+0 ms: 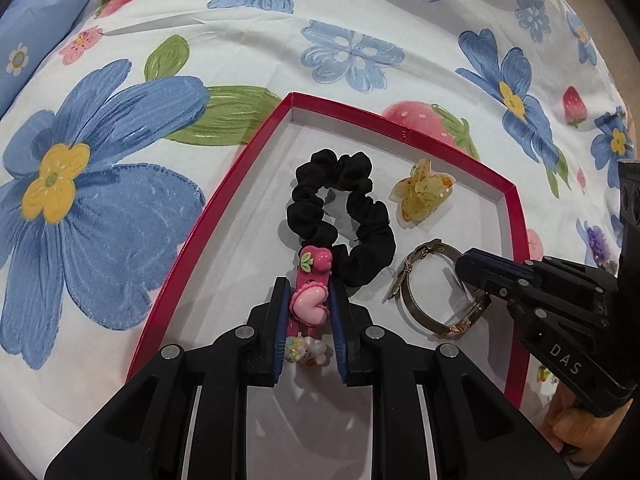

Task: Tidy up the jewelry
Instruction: 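Carry the pink hair clip and gold watch into the red tray with both tools, then open both tools to release the hair clip and watch in the tray, then move both tools back toward the bracelets on the sheet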

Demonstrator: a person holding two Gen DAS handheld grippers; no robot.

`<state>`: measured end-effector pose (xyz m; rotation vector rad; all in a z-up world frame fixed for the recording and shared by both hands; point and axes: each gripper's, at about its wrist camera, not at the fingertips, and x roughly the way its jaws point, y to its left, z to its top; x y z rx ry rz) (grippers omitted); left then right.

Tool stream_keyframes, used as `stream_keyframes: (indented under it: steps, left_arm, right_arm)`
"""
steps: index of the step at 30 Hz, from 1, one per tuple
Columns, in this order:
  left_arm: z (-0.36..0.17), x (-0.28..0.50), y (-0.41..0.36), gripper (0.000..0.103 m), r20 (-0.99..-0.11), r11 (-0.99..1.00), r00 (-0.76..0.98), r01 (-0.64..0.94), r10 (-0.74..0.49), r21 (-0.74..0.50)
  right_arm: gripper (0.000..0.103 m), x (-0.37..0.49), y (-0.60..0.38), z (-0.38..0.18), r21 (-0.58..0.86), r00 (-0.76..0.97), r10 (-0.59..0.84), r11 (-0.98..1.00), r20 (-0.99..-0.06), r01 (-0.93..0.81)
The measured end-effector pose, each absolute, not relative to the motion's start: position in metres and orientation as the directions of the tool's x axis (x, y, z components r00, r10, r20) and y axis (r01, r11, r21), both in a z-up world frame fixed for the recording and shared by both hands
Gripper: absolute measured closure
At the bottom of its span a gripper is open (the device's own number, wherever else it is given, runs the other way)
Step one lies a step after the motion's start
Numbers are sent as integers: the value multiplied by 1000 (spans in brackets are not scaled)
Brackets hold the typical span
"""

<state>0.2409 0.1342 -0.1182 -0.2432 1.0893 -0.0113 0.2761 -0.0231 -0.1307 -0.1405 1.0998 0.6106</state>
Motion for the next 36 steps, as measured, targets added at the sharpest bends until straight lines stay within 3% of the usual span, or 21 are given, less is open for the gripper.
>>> stream_keyframes:
  steps: [5,7,9,23,25,36]
  left_arm:
    - [-114,237,135,64,-874,973,473,-120,-116,-195]
    - [-111,233,137,59,-870,971,479,-126,-119,-203]
    - [-108,229,139,58,-867,968,483,-136,-122,-212]
    - [-65,179,109,48,-802,952,567,-96,-189,-292]
    - [-60,170,100,47,-796,952,572,-83,-198,-296]
    - [-55,144,33,45,-793,949,537,48,-287,-312]
  right_arm:
    - [92,274,-29,-124,222,315,421,831,-850,-511]
    - [87,271,-35,-118,247,321,444,829,-836,-502]
    - [77,267,-40,-111,262,331,458,829,-825,-494]
    - [67,209,-120,-67,331,445,503,850,-741,-410]
    - [62,200,-134,-62,330,465,496,858,-733,-394]
    - [61,152,-221,-51,330,552,422,906,-719,-264]
